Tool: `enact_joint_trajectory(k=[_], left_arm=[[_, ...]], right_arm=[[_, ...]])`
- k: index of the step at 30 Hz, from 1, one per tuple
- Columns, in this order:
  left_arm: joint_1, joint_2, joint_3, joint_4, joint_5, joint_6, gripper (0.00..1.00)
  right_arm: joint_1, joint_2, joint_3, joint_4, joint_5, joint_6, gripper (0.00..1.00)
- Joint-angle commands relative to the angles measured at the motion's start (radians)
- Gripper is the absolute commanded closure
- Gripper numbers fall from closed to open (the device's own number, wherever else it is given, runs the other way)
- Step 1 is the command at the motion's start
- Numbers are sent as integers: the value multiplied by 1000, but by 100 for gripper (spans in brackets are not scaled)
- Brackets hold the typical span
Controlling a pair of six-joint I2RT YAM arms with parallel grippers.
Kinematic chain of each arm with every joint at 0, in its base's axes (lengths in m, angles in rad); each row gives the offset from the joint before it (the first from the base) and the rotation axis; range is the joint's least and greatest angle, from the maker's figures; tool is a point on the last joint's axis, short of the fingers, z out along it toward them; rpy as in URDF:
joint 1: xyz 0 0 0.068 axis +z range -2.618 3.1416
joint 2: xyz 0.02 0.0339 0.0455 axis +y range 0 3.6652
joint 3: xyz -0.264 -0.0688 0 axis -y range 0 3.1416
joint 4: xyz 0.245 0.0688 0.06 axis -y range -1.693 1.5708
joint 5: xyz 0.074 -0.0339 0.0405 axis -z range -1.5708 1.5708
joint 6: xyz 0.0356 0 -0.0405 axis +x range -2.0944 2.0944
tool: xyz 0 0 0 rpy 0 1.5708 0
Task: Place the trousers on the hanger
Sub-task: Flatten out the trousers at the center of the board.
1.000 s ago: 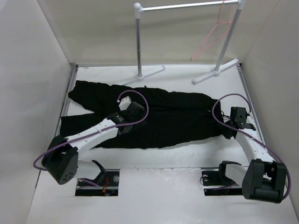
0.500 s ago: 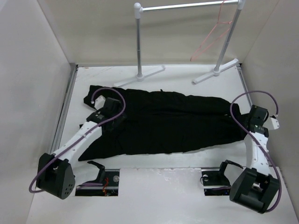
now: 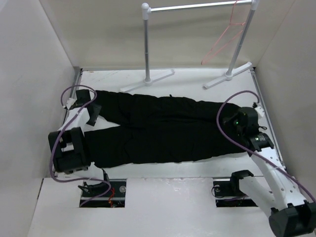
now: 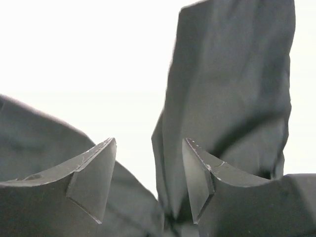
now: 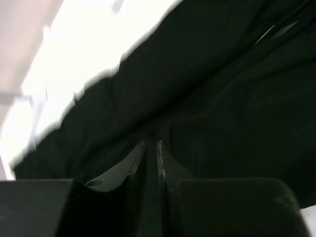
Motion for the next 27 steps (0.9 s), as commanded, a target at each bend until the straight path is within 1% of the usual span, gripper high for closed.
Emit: enact_joint_trajectory(k=[1, 2, 6, 8, 10, 11, 13, 15, 16, 18, 22, 25, 27], left_arm=[[39, 99, 96, 77, 35, 20, 47], [45, 134, 118, 84, 41, 23, 48], [52, 231, 172, 118, 34, 43, 48], [53, 257, 185, 127, 41, 47, 50], [49, 274, 199, 140, 41, 57, 59], [49, 281, 208, 140, 40, 62, 67], [51, 285, 231, 112, 41, 66, 87], [49, 236, 251, 71, 32, 69, 94], [45, 190, 261, 43, 23, 88, 95], [24, 96, 273, -13, -10, 115, 96], [-30, -57, 314, -188, -95, 151, 96], [-66, -114, 351, -339, -167, 177, 94], [-79, -120, 368, -400, -210, 214, 93]], right_arm=[[111, 13, -53, 59, -67, 4, 79], [154, 15, -73, 68, -71, 13, 76], [264, 7, -136, 93, -69, 51, 73], [298, 4, -168, 99, -63, 76, 72], [314, 9, -201, 113, -66, 88, 70], [315, 13, -216, 117, -63, 94, 68], [317, 25, -247, 136, -63, 97, 56], [291, 33, -273, 154, -63, 97, 44], [271, 41, -280, 163, -63, 93, 40], [231, 67, -287, 177, -74, 83, 38], [188, 156, -268, 214, -103, 34, 37], [177, 231, -245, 261, -126, 10, 36], [171, 266, -231, 287, -152, 4, 36]])
